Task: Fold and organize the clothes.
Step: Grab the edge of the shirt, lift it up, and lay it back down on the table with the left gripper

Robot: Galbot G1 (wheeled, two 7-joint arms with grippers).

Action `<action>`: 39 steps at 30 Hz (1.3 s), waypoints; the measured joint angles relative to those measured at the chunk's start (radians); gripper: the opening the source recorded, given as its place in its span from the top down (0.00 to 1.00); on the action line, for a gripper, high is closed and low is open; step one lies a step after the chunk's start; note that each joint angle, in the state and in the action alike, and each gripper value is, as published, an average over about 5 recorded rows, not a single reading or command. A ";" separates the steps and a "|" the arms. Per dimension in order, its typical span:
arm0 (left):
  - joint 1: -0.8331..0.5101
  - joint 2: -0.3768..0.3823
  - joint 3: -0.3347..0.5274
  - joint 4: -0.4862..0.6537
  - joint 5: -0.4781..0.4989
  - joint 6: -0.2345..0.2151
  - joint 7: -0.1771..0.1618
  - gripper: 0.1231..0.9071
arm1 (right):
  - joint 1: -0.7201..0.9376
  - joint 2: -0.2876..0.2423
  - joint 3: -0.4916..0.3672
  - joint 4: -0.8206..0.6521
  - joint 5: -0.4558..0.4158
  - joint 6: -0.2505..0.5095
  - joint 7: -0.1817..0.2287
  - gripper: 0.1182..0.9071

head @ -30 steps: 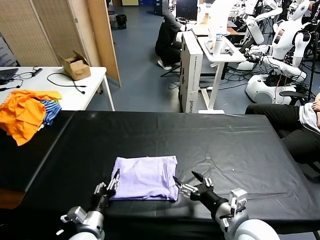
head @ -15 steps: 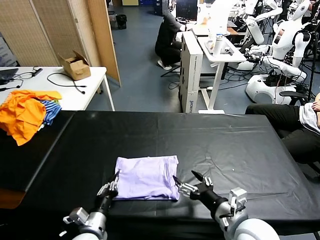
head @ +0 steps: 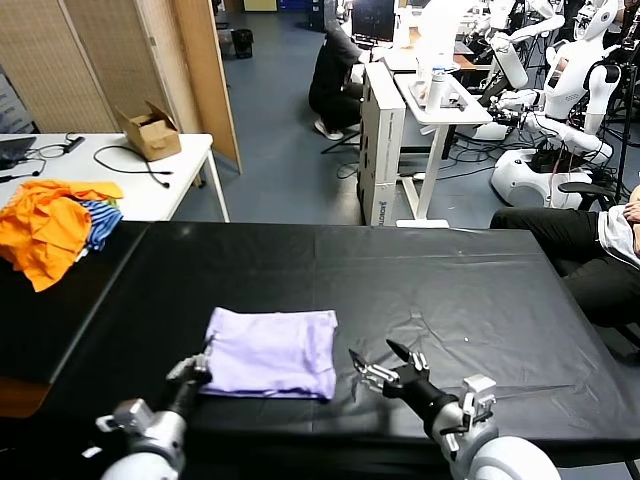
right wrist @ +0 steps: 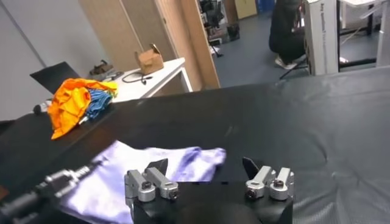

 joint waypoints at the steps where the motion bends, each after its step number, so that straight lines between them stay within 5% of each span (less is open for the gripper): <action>1: 0.000 0.021 -0.017 -0.008 0.007 0.006 -0.003 0.95 | -0.001 0.001 -0.002 -0.002 -0.004 0.002 0.000 0.00; 14: 0.072 0.368 -0.275 -0.075 0.066 -0.017 -0.011 0.95 | -0.006 0.010 -0.015 -0.011 -0.011 0.006 0.002 0.00; 21: 0.115 0.415 -0.322 -0.141 0.061 0.028 -0.079 0.95 | -0.010 0.018 -0.019 -0.014 -0.017 0.007 0.001 0.00; 30: 0.066 0.261 -0.064 -0.294 0.014 0.108 -0.183 0.95 | -0.023 0.024 -0.015 -0.011 -0.033 0.008 0.001 0.00; 39: -0.012 0.088 0.261 -0.252 0.089 0.092 -0.165 0.95 | -0.043 0.046 -0.011 -0.008 -0.060 0.011 -0.003 0.00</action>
